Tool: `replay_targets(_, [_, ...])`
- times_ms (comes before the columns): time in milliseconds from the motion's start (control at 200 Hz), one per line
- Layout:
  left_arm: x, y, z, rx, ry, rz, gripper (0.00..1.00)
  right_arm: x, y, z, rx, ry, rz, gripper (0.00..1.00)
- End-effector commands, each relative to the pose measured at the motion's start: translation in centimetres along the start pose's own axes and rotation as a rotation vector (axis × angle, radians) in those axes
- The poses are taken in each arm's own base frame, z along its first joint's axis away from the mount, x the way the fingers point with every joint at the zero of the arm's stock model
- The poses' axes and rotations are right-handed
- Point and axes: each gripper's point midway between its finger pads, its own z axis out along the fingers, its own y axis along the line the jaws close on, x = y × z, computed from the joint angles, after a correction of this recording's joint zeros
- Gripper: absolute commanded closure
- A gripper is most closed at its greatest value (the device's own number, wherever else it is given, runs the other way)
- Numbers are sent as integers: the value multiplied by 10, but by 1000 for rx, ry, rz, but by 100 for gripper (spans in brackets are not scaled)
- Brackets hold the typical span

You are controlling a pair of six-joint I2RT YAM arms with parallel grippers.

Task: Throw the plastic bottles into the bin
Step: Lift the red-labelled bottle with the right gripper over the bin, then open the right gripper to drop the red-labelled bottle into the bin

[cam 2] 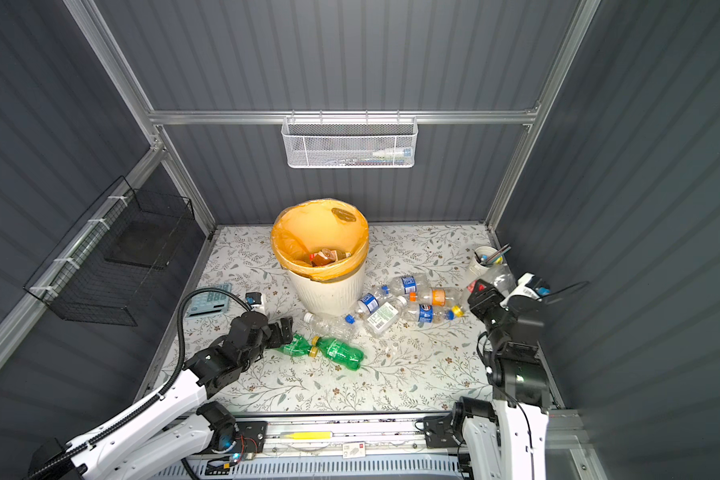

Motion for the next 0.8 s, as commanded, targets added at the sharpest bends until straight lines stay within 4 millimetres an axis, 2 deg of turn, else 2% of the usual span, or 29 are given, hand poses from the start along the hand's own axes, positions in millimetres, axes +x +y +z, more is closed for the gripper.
replay_targets(0, [9, 20, -4, -86, 3, -37, 0, -73, 73, -37, -248, -208, 4, 43])
replay_targets(60, [11, 22, -4, -93, 14, -47, 0, -103, 104, -53, -361, -285, 39, 44])
replay_targets(145, [16, 21, -5, -87, 34, -51, 0, -128, 141, -58, -520, -311, 102, 44])
replay_targets(215, [19, 22, -5, -87, 49, -54, 0, -136, 168, -47, -625, -271, 147, 45])
replay_targets(295, [22, 23, -7, -89, 66, -65, 0, -127, 203, -33, -701, -225, 130, 45])
replay_targets(350, [24, 23, -8, -85, 74, -78, 0, -110, 233, -27, -741, -204, 62, 44])
replay_targets(455, [27, 24, -12, -80, 85, -103, 0, -61, 288, 4, -832, -79, -4, 43])
replay_targets(485, [27, 24, -13, -77, 85, -108, 0, -32, 303, 27, -837, 0, -24, 43])
replay_targets(525, [27, 25, -15, -76, 85, -114, 0, 10, 324, 46, -853, 112, -70, 42])
replay_targets(570, [27, 26, -17, -75, 81, -120, 0, 67, 345, 63, -869, 267, -172, 37])
replay_targets(590, [26, 26, -18, -75, 79, -122, 0, 85, 355, 63, -880, 326, -226, 33])
replay_targets(610, [25, 27, -19, -75, 75, -124, 0, 117, 356, 74, -855, 415, -296, 26])
replay_targets(630, [25, 28, -20, -78, 75, -123, 0, 128, 363, 77, -843, 449, -354, 21])
replay_targets(670, [23, 29, -23, -79, 70, -123, 0, 153, 357, 87, -759, 539, -449, 13])
replay_targets(740, [20, 32, -29, -88, 66, -116, 0, 141, 357, 91, -714, 492, -461, 1])
replay_targets(795, [17, 34, -34, -92, 60, -115, 0, 106, 357, 79, -722, 352, -430, 1])
